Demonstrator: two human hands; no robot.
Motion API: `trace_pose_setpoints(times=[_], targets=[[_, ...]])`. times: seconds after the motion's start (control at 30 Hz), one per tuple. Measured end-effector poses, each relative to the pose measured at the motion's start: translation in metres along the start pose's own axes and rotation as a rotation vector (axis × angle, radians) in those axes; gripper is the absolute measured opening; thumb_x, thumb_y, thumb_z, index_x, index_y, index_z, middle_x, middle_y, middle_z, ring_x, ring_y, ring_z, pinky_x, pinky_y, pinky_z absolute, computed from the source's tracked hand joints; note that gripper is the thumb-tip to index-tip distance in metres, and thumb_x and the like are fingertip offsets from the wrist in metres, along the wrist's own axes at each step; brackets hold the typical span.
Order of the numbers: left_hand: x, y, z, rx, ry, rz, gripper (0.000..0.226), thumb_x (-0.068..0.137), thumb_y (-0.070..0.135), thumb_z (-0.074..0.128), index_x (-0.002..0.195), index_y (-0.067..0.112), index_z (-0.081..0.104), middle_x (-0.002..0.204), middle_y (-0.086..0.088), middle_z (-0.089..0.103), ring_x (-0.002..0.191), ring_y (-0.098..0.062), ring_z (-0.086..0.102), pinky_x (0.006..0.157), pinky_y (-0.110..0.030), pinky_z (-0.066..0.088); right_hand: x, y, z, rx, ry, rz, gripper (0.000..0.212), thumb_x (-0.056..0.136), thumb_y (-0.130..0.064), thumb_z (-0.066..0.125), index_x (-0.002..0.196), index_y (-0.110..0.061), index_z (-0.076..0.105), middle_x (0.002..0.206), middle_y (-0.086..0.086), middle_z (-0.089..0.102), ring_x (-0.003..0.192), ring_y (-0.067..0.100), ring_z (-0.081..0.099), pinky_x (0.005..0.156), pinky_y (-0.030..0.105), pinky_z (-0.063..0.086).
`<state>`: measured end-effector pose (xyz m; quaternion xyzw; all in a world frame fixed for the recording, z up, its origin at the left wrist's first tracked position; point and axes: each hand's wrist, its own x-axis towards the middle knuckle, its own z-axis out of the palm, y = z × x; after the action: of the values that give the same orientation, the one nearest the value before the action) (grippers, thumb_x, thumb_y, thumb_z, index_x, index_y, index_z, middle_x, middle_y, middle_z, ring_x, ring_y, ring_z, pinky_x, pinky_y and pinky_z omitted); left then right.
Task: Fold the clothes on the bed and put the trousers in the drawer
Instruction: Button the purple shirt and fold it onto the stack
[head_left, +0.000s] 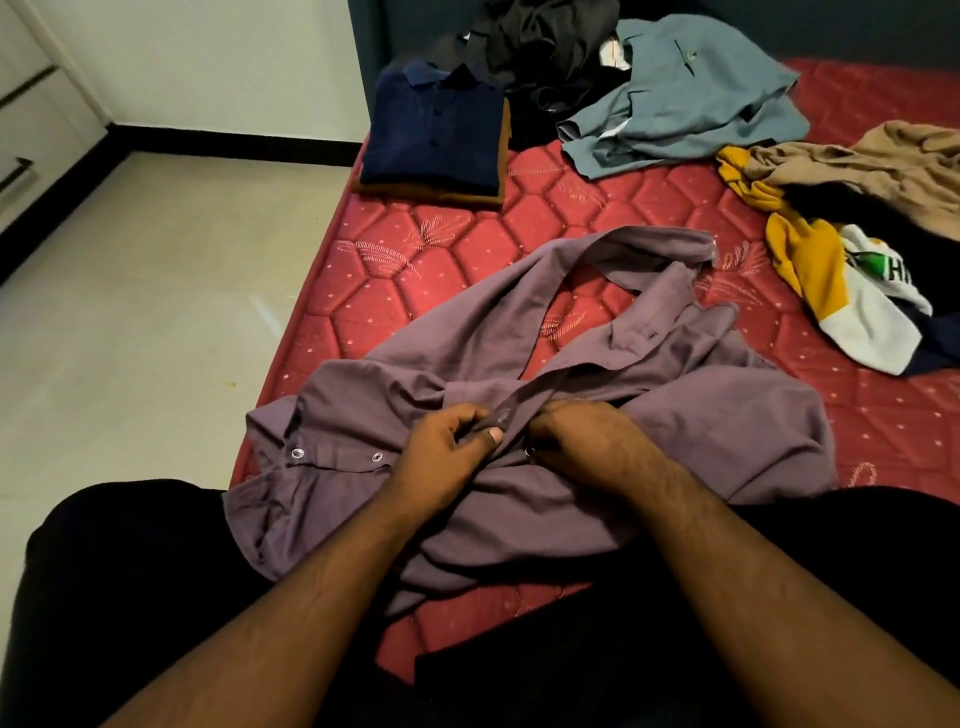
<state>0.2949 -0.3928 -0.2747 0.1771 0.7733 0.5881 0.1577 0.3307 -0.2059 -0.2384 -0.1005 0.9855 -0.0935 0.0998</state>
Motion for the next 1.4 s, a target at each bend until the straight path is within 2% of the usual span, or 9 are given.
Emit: trace_pose_setpoints(times=[0.17, 0.3, 0.37, 0.47, 0.67, 0.97, 1.13, 1.27, 1.4], targets=[[-0.002, -0.001, -0.002, -0.077, 0.098, 0.030, 0.012, 0.086, 0.018, 0.064, 0.092, 0.010, 0.070, 0.088, -0.004, 0.072, 0.081, -0.010, 0.064, 0.079, -0.030, 0.052, -0.008, 0.001, -0.009, 0.305, 0.205, -0.051, 0.013, 0.085, -0.029, 0.069, 0.092, -0.019, 0.073, 0.095, -0.004, 0.067, 0.091, 0.014, 0.059, 0.082, 0.030, 0.048], [-0.004, 0.002, -0.003, -0.073, 0.136, 0.087, 0.015, 0.087, 0.022, 0.063, 0.096, 0.012, 0.069, 0.093, -0.001, 0.071, 0.091, -0.020, 0.066, 0.085, -0.032, 0.052, -0.010, -0.010, -0.015, 0.405, 0.372, -0.136, 0.009, 0.079, -0.022, 0.072, 0.084, -0.015, 0.073, 0.083, -0.006, 0.069, 0.078, 0.005, 0.059, 0.073, 0.024, 0.048], [-0.004, 0.004, -0.002, -0.061, 0.140, 0.104, 0.012, 0.088, 0.023, 0.062, 0.093, 0.016, 0.070, 0.091, 0.004, 0.071, 0.088, -0.013, 0.066, 0.082, -0.026, 0.051, -0.007, -0.012, -0.009, 0.415, 0.420, -0.123, 0.014, 0.077, -0.024, 0.072, 0.084, -0.013, 0.075, 0.082, -0.003, 0.071, 0.076, 0.006, 0.061, 0.071, 0.026, 0.050], [-0.007, 0.008, -0.002, -0.042, 0.124, 0.133, 0.013, 0.088, 0.016, 0.064, 0.089, 0.028, 0.070, 0.085, 0.017, 0.071, 0.082, 0.002, 0.065, 0.078, -0.016, 0.049, -0.003, -0.011, -0.004, 0.459, 0.423, -0.078, 0.018, 0.075, -0.027, 0.074, 0.086, -0.013, 0.077, 0.084, -0.003, 0.073, 0.076, 0.008, 0.066, 0.071, 0.030, 0.054], [-0.009, 0.008, -0.004, 0.085, 0.165, 0.238, 0.017, 0.088, 0.013, 0.060, 0.095, 0.011, 0.076, 0.089, 0.012, 0.071, 0.085, 0.001, 0.065, 0.080, -0.012, 0.047, 0.001, -0.012, -0.002, 0.447, 0.400, -0.031, 0.012, 0.075, -0.025, 0.077, 0.083, -0.015, 0.078, 0.080, -0.005, 0.073, 0.071, 0.005, 0.065, 0.066, 0.028, 0.053], [-0.006, 0.004, -0.005, 0.272, 0.192, 0.410, 0.014, 0.082, 0.011, 0.072, 0.096, 0.012, 0.077, 0.085, 0.002, 0.073, 0.077, -0.003, 0.064, 0.073, -0.021, 0.051, 0.001, -0.013, 0.000, 0.381, 0.397, -0.031, 0.016, 0.076, -0.033, 0.071, 0.081, -0.019, 0.074, 0.081, -0.004, 0.071, 0.072, 0.014, 0.066, 0.064, 0.037, 0.054], [-0.007, 0.004, -0.007, 0.234, 0.178, 0.379, 0.017, 0.083, 0.014, 0.071, 0.099, 0.012, 0.077, 0.087, 0.002, 0.074, 0.078, -0.008, 0.067, 0.073, -0.027, 0.054, 0.001, -0.016, -0.001, 0.445, 0.431, -0.034, 0.036, 0.077, -0.028, 0.075, 0.110, -0.022, 0.064, 0.085, -0.003, 0.069, 0.076, 0.016, 0.064, 0.069, 0.032, 0.053], [-0.007, 0.003, -0.004, 0.223, 0.190, 0.357, 0.018, 0.083, 0.013, 0.071, 0.100, 0.011, 0.078, 0.088, 0.006, 0.073, 0.080, 0.004, 0.064, 0.076, -0.014, 0.049, 0.004, -0.012, 0.001, 0.328, 0.445, -0.066, 0.019, 0.076, -0.033, 0.070, 0.079, -0.015, 0.071, 0.074, 0.002, 0.066, 0.068, 0.020, 0.062, 0.059, 0.036, 0.052], [-0.007, 0.004, -0.003, 0.158, 0.152, 0.276, 0.020, 0.085, 0.012, 0.068, 0.104, 0.011, 0.076, 0.096, 0.006, 0.075, 0.086, 0.004, 0.067, 0.081, -0.016, 0.050, 0.003, -0.014, 0.003, 0.246, 0.476, -0.036, 0.020, 0.077, -0.034, 0.066, 0.070, -0.014, 0.064, 0.068, 0.004, 0.062, 0.062, 0.025, 0.060, 0.053, 0.034, 0.047]])
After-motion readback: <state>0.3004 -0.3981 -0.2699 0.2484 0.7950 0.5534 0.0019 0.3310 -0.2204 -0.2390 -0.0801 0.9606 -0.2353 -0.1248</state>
